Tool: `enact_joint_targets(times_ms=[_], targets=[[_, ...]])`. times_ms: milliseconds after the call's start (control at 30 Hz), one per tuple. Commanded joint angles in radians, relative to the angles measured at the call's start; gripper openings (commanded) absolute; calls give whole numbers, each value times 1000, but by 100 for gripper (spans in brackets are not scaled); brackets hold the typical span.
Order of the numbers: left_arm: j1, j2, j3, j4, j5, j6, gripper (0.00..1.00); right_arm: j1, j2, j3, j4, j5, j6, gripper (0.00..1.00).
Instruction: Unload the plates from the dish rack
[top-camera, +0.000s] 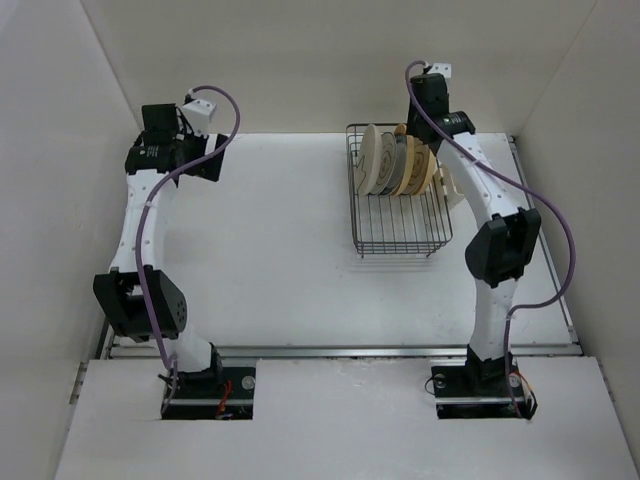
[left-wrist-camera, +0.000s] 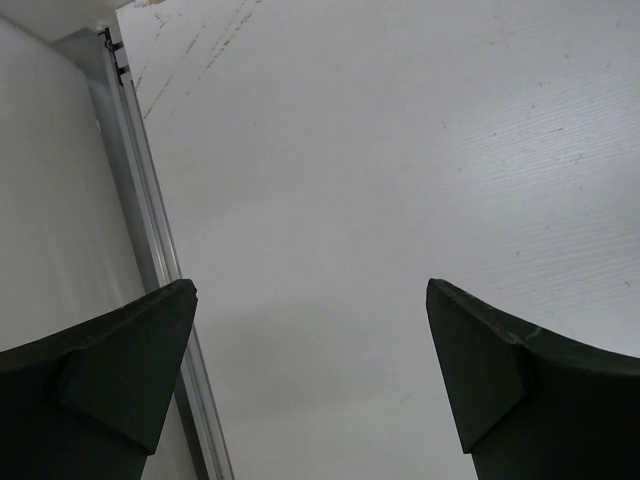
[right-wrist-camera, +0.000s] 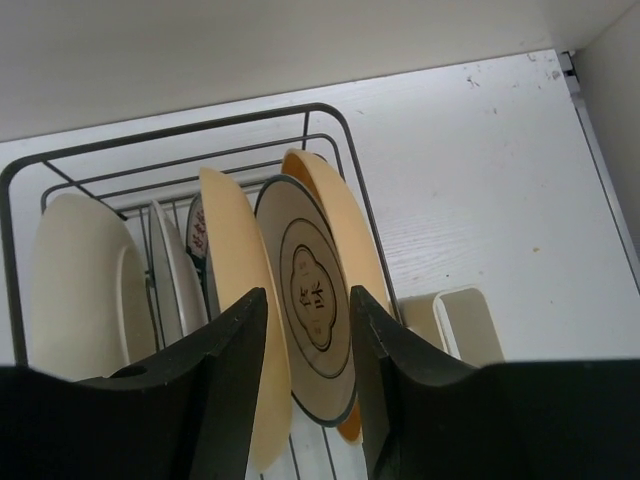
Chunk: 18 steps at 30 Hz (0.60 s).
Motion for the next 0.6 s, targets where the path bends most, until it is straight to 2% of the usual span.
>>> enact_joint_targets(times_ms=[0, 167, 367, 567], targets=[[-22, 7, 49, 54, -58, 12, 99, 1, 0, 18, 18, 83, 2, 44], [-22, 40, 40, 54, -69, 3, 99, 1, 49, 18, 8, 182, 2, 48], [-22, 51, 40, 54, -78, 3, 99, -8, 108, 18, 45, 183, -17, 48], [-22, 60, 50, 57, -118, 25, 99, -17, 146, 49, 54, 220, -17, 43]])
